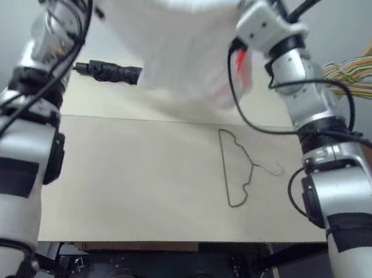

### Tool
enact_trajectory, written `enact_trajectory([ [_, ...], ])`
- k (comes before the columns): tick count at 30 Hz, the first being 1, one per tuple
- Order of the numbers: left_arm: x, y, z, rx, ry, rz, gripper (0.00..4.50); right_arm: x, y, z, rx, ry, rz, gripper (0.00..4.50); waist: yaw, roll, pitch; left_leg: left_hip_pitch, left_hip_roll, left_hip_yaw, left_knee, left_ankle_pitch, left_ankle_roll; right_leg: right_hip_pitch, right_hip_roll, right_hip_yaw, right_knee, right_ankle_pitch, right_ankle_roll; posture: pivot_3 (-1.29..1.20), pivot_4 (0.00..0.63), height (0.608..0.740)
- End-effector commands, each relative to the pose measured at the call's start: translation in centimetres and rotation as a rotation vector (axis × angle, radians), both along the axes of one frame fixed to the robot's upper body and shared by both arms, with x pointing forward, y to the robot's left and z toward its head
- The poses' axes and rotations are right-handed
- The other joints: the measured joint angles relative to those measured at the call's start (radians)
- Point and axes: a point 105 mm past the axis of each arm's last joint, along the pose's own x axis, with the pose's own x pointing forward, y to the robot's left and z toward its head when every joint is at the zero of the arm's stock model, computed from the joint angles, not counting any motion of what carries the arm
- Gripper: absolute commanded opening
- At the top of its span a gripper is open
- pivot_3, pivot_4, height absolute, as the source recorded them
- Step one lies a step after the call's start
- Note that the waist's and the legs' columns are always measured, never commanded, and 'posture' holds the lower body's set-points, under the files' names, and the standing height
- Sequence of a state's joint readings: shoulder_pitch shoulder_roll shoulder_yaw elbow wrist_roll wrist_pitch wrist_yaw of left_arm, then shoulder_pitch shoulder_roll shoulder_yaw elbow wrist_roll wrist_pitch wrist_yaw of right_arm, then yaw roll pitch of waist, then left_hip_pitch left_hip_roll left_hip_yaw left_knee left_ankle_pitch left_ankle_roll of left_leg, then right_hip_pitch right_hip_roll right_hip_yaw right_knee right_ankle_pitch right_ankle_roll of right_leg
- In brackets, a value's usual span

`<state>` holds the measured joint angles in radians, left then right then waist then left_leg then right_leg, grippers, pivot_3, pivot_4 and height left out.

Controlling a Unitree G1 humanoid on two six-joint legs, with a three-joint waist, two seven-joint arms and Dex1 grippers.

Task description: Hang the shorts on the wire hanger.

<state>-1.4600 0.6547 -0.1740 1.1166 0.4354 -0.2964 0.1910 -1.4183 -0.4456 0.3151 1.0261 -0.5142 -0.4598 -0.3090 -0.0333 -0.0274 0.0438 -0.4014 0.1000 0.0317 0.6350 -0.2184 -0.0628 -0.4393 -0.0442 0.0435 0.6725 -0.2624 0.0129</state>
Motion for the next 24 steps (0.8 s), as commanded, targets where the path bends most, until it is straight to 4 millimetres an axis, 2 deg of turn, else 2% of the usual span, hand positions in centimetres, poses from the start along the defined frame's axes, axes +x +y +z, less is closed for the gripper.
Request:
enact_trajectory([
  [1,-1.8,0.0,2.0,0.055,-0.196,0.028,0.05,-1.4,-1.4,1.2,0.067,-0.189,-0.025,0.00,0.007,0.000,0.000,0.000,-0.001,0.001,-0.002,0.000,0.000,0.000,-0.001,0.000,-0.002,0.000,0.000,0.03,0.000,0.740],
  [3,-1.8,-0.8,1.1,0.095,-0.186,-0.033,0.05,-0.9,-1.5,-0.4,0.012,-0.152,-0.016,0.00,0.016,0.000,0.000,0.000,-0.001,0.001,-0.003,0.001,-0.001,0.000,-0.001,0.000,-0.006,0.000,0.000,0.03,0.000,0.740],
  [5,-1.4,-1.4,-0.9,0.142,-0.131,-0.111,0.05,-0.5,-1.4,-2.9,-0.077,-0.091,0.012,0.00,0.020,0.000,0.000,0.000,-0.001,0.002,-0.003,0.001,-0.002,0.000,-0.001,0.000,-0.009,0.000,0.000,0.03,0.000,0.740],
  [9,-1.6,-2.5,-8.2,0.228,0.070,-0.352,0.05,-0.7,-0.6,-10.5,-0.332,0.130,0.156,0.00,0.019,0.001,-0.001,0.004,-0.002,0.002,-0.003,0.003,-0.004,0.003,-0.001,0.000,-0.008,0.000,0.000,0.01,0.000,0.740],
  [11,-2.8,-2.9,-13.6,0.297,0.229,-0.485,0.05,-1.5,-0.5,-15.4,-0.496,0.275,0.244,0.00,0.007,0.002,-0.001,0.004,-0.002,0.001,-0.003,0.004,-0.006,0.003,-0.001,0.000,-0.007,0.001,0.001,0.01,0.000,0.740],
  [12,-3.3,-3.0,-15.0,0.315,0.275,-0.521,0.05,-1.9,-0.6,-16.7,-0.537,0.314,0.269,0.00,0.000,0.002,-0.001,0.005,-0.002,0.002,-0.003,0.004,-0.007,0.004,-0.001,0.001,-0.006,0.001,0.001,0.01,0.000,0.740],
  [15,-6.7,-2.2,-22.1,0.354,0.548,-0.635,0.05,-3.8,-1.1,-22.4,-0.685,0.504,0.381,0.00,-0.028,0.002,-0.001,0.003,-0.001,0.001,-0.001,0.005,-0.008,0.002,-0.001,0.002,-0.005,0.002,0.001,0.01,0.000,0.740],
  [18,-9.8,-1.2,-26.0,0.354,0.783,-0.694,0.05,-5.6,-1.5,-25.6,-0.775,0.622,0.462,0.00,-0.054,0.002,-0.001,0.004,-0.001,0.001,0.000,0.005,-0.008,0.003,-0.001,0.003,-0.003,0.002,0.001,0.01,0.000,0.740],
  [19,-11.9,-0.6,-27.9,0.396,0.900,-0.732,0.05,-6.2,-1.8,-26.8,-0.814,0.657,0.482,0.00,-0.066,0.002,-0.001,0.004,-0.001,0.001,0.002,0.005,-0.007,0.003,-0.001,0.003,-0.001,0.002,0.001,0.01,0.000,0.740],
  [22,-15.5,0.9,-30.7,0.438,1.167,-0.759,0.05,-7.3,-2.3,-28.4,-0.861,0.717,0.512,0.00,-0.081,0.002,-0.001,0.019,-0.001,0.001,0.001,0.004,-0.004,0.017,-0.001,0.004,0.001,0.002,0.001,0.02,0.000,0.740],
  [24,-16.8,1.3,-31.1,0.452,1.266,-0.764,0.05,-7.5,-2.4,-28.6,-0.867,0.723,0.514,0.00,-0.081,0.002,0.000,0.030,-0.001,0.001,0.001,0.003,-0.001,0.027,-0.001,0.004,0.001,0.002,0.001,0.02,0.006,0.740],
])
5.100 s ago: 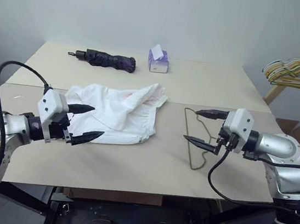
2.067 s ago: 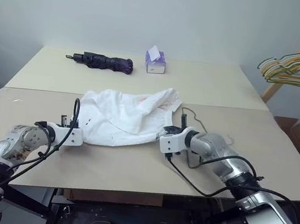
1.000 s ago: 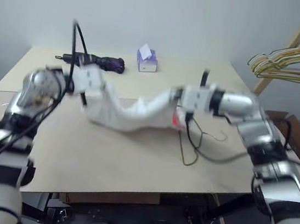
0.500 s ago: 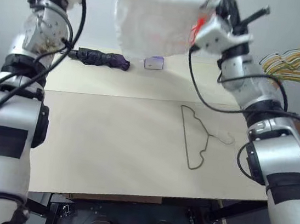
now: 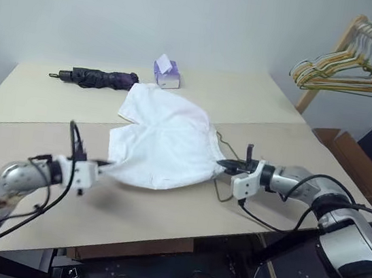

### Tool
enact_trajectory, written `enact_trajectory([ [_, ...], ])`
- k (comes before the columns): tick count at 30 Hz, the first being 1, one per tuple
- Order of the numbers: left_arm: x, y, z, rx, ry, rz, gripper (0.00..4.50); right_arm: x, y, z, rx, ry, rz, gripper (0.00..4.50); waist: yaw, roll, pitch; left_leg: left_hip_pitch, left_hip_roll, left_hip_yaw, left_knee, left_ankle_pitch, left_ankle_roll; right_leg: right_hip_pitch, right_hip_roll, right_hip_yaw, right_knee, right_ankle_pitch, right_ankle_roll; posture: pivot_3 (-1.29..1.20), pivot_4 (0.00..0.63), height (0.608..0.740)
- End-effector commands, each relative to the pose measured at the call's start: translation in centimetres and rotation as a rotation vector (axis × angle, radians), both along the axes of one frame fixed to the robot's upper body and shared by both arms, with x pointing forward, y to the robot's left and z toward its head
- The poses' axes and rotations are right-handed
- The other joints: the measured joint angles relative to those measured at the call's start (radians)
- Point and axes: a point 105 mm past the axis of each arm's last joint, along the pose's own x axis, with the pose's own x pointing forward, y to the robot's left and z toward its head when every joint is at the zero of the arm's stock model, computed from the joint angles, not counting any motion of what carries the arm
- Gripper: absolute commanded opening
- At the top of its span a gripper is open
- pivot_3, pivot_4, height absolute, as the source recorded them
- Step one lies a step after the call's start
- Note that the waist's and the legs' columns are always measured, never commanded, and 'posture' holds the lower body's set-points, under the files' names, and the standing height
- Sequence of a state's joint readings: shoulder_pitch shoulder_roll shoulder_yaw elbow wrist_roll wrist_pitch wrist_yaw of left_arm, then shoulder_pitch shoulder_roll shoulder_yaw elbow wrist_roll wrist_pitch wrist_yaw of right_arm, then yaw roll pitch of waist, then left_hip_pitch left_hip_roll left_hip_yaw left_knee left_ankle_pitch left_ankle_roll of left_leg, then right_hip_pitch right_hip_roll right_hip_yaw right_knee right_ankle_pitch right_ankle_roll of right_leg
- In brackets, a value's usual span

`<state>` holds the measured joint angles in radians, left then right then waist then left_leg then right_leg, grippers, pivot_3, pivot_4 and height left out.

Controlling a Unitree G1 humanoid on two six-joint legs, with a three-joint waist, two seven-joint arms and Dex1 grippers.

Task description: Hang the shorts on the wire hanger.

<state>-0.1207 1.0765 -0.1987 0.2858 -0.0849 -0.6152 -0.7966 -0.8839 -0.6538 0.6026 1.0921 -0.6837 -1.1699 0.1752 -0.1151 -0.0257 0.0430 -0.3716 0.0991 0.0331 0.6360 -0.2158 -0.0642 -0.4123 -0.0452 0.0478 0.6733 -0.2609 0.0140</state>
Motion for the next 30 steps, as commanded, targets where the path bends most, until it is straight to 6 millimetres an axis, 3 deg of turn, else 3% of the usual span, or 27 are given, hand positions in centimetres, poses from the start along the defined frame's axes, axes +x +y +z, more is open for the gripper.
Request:
enact_trajectory([
  [1,-1.3,0.1,1.2,0.058,0.087,-0.045,0.05,-0.1,0.7,1.6,0.026,-0.042,0.047,0.00,0.004,0.000,0.000,0.007,0.000,0.000,0.000,0.000,0.001,0.008,0.000,-0.001,-0.001,-0.003,0.005,0.02,0.008,0.740],
  [4,-2.5,0.4,0.7,0.119,0.182,-0.064,0.05,-0.7,0.8,1.4,0.027,-0.038,0.066,0.00,0.012,0.000,0.000,0.020,0.000,0.000,-0.006,0.000,0.001,0.021,0.000,-0.001,-0.008,-0.005,0.007,0.02,0.014,0.740],
  [12,-4.2,-0.7,0.8,0.143,0.283,-0.127,0.05,-2.2,0.6,1.6,0.053,-0.044,0.090,0.00,0.022,0.000,0.000,0.017,0.000,0.001,-0.007,-0.002,0.005,0.019,0.000,0.000,-0.010,-0.003,0.001,0.00,0.021,0.740],
  [22,-7.9,-2.1,0.6,0.150,0.405,-0.206,0.05,-3.5,0.7,1.7,0.076,-0.049,0.105,0.00,0.018,-0.001,0.001,0.019,0.000,0.002,-0.006,-0.002,0.005,0.020,0.000,0.002,-0.009,-0.006,0.004,-0.01,0.027,0.740],
  [29,-8.9,-2.1,-1.0,0.147,0.459,-0.174,0.05,-4.4,1.2,1.4,0.089,-0.029,0.126,0.00,0.020,-0.002,0.002,0.020,0.000,0.003,-0.006,-0.003,0.005,0.020,0.000,0.002,-0.009,-0.007,0.005,-0.01,0.033,0.740],
  [30,-9.1,-1.9,-1.3,0.157,0.466,-0.170,0.01,-4.6,1.2,1.3,0.087,-0.025,0.132,0.33,0.021,-0.002,0.002,0.020,0.000,0.003,-0.006,-0.003,0.005,0.020,0.000,0.002,-0.009,-0.007,0.005,0.00,0.034,0.740],
])
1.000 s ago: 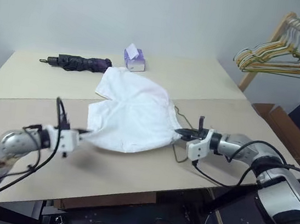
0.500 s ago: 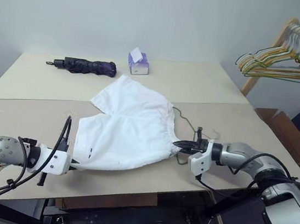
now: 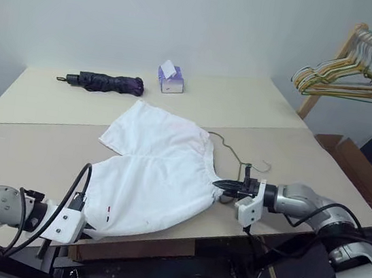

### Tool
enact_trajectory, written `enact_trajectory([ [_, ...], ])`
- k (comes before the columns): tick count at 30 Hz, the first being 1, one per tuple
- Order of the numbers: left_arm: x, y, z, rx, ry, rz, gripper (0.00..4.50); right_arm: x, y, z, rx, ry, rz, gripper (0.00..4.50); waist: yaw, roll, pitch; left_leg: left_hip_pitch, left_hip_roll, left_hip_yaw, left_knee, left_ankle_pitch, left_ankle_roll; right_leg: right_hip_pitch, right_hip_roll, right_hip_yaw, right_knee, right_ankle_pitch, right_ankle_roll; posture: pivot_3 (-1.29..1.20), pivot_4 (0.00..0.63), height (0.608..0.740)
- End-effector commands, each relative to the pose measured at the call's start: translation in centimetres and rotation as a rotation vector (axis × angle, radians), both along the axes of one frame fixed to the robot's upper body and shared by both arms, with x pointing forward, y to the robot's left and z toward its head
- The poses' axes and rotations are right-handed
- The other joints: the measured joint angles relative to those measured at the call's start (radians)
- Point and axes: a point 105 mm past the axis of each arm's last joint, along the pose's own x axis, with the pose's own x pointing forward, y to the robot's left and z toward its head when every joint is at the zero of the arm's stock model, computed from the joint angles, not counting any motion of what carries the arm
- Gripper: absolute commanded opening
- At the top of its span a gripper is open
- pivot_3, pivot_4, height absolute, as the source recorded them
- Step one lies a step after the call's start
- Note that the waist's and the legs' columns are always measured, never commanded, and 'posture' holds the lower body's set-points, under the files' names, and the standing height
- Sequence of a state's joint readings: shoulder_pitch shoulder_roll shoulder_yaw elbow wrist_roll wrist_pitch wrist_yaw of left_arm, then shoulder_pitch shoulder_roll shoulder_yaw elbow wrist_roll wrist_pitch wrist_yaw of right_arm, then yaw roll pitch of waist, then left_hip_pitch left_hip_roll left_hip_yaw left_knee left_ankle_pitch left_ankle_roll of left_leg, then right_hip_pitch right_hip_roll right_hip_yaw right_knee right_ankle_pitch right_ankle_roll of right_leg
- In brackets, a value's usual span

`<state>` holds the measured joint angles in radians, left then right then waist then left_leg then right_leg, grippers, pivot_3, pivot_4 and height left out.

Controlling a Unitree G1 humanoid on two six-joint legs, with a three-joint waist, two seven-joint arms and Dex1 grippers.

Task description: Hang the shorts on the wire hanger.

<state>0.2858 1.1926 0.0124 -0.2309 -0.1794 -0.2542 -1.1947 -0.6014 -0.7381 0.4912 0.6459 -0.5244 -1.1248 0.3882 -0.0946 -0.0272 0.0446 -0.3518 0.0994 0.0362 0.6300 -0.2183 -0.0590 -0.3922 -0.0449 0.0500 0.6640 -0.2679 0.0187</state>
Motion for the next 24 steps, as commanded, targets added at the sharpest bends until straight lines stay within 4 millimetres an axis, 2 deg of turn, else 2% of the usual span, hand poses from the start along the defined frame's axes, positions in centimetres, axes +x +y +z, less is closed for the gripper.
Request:
enact_trajectory([
  [1,0.1,0.3,-0.2,0.028,-0.008,0.008,0.22,0.1,0.3,1.8,0.057,-0.032,0.002,0.69,0.000,-0.001,0.000,0.000,0.000,0.000,0.000,0.000,0.000,0.000,0.000,0.000,0.000,0.000,0.000,0.00,0.034,0.740],
  [3,0.1,0.7,-0.2,0.033,0.005,0.027,0.64,-0.4,0.2,1.7,0.057,-0.009,0.010,1.26,0.000,-0.001,0.001,0.000,0.000,0.000,0.000,0.000,0.000,0.000,0.000,0.000,0.000,0.000,0.000,0.00,0.033,0.740],
  [12,1.0,1.1,2.3,-0.088,0.046,0.119,3.60,-1.6,-1.9,2.7,0.058,0.063,-0.058,4.46,0.013,-0.002,0.001,0.000,0.000,0.001,0.000,0.000,0.000,0.000,0.000,0.000,0.000,-0.004,-0.005,0.01,0.027,0.740],
  [15,1.6,0.8,3.6,-0.195,0.063,0.180,4.48,-1.7,-3.1,3.4,0.067,0.115,-0.112,4.50,0.021,-0.002,0.001,0.000,0.000,0.002,0.000,0.000,0.000,-0.001,0.000,0.001,0.000,-0.004,-0.005,0.01,0.025,0.740],
  [16,1.8,0.8,4.0,-0.234,0.070,0.204,4.48,-1.9,-3.4,3.6,0.070,0.131,-0.124,4.50,0.025,-0.002,0.001,0.000,0.000,0.002,0.000,0.000,0.000,-0.001,0.000,0.001,0.000,-0.004,-0.005,0.01,0.024,0.740],
  [18,2.7,2.1,6.7,-0.306,0.084,0.261,4.48,-2.0,-4.2,4.1,0.078,0.185,-0.163,4.50,0.026,-0.004,0.002,0.000,0.000,0.002,0.000,0.000,0.000,-0.002,0.000,0.001,0.000,-0.004,-0.004,0.00,0.022,0.740],
  [20,3.1,2.5,8.5,-0.382,0.108,0.299,4.48,-1.9,-4.7,4.8,0.125,0.261,-0.218,4.50,0.028,-0.005,0.003,-0.001,0.001,0.002,0.000,0.000,0.000,-0.003,0.001,0.000,0.000,-0.004,-0.004,0.00,0.021,0.740],
  [24,3.5,1.7,9.5,-0.508,0.195,0.353,4.48,-2.2,-5.1,6.2,0.229,0.503,-0.304,4.50,0.028,-0.004,0.003,-0.001,0.001,0.003,0.000,-0.001,0.000,-0.002,0.000,0.001,-0.001,-0.004,-0.002,-0.01,0.017,0.740],
])
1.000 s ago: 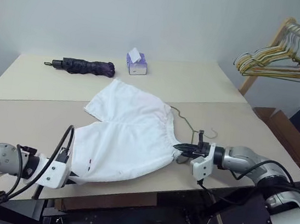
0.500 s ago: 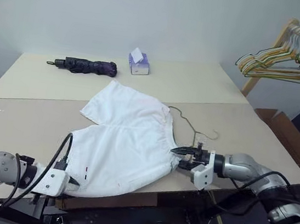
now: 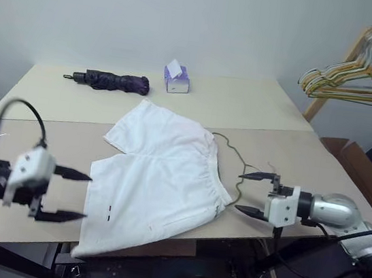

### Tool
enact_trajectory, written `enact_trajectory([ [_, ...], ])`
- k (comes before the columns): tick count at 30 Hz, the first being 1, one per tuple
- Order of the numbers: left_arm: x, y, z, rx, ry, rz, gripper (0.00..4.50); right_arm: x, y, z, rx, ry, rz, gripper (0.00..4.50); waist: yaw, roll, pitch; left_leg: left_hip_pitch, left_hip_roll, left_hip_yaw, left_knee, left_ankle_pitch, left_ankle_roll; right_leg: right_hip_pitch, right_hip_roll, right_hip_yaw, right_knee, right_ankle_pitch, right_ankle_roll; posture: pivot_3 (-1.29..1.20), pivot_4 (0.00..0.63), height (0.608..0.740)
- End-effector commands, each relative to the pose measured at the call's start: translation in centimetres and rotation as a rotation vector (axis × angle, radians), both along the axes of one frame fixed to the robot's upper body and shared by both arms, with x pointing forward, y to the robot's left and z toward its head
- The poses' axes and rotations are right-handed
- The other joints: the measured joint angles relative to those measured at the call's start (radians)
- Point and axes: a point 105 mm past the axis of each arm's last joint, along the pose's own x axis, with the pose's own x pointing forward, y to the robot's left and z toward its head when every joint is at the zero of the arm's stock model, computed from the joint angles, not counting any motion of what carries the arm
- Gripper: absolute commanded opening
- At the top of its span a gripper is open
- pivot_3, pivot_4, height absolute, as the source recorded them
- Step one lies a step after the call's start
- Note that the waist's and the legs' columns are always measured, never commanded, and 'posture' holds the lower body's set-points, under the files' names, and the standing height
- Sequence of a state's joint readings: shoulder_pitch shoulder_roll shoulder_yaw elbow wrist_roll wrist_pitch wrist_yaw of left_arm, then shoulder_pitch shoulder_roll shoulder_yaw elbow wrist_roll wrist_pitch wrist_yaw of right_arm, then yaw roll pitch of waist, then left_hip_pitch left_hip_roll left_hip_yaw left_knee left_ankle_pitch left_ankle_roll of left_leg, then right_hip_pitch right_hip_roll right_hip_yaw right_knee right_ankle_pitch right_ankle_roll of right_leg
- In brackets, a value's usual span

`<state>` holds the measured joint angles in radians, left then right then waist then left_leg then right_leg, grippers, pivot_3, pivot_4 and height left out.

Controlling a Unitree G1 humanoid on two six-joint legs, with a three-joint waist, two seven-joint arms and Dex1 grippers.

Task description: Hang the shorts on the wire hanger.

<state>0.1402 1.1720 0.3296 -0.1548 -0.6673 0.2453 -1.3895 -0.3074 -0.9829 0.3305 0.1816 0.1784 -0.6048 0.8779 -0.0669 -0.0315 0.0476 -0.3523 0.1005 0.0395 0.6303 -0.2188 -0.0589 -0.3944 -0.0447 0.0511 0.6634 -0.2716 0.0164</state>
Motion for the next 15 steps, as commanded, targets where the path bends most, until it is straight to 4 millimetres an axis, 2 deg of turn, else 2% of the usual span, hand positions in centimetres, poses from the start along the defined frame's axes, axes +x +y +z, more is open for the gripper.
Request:
enact_trajectory([
  [1,-0.1,-0.7,0.9,-0.109,0.078,0.016,4.48,-0.2,-0.2,2.7,0.131,0.188,-0.066,4.50,0.000,0.000,0.000,0.000,0.000,0.000,0.000,0.000,0.000,0.000,0.000,0.000,0.000,0.001,0.002,-0.01,0.017,0.740],
  [6,-0.2,-1.5,1.0,-0.169,0.206,0.042,4.48,-1.8,0.4,4.4,0.291,0.681,-0.150,4.50,-0.002,0.000,0.000,-0.002,0.001,0.000,-0.001,0.000,0.000,-0.004,0.001,0.000,0.001,0.002,0.004,-0.01,0.019,0.740],
  [8,-0.1,-2.0,1.0,-0.189,0.283,0.069,4.48,-2.0,0.6,4.7,0.303,0.833,-0.185,4.50,-0.001,-0.001,0.001,-0.001,0.001,0.000,-0.001,0.000,0.000,-0.004,0.001,0.000,0.001,0.002,0.003,-0.01,0.020,0.740],
  [11,-0.2,-2.9,0.8,-0.196,0.354,0.085,4.48,-2.0,0.7,4.5,0.293,0.970,-0.238,4.50,0.001,-0.001,0.001,-0.002,0.001,0.000,-0.001,0.000,0.000,-0.006,0.001,0.000,0.001,-0.001,-0.002,-0.01,0.023,0.740],
  [15,0.1,-3.4,0.8,-0.200,0.354,0.110,4.48,-1.2,0.9,4.8,0.351,1.023,-0.288,4.50,0.003,-0.002,0.001,-0.008,0.001,0.000,-0.001,0.000,0.000,-0.011,0.001,0.000,0.000,0.001,0.002,-0.01,0.026,0.740],
])
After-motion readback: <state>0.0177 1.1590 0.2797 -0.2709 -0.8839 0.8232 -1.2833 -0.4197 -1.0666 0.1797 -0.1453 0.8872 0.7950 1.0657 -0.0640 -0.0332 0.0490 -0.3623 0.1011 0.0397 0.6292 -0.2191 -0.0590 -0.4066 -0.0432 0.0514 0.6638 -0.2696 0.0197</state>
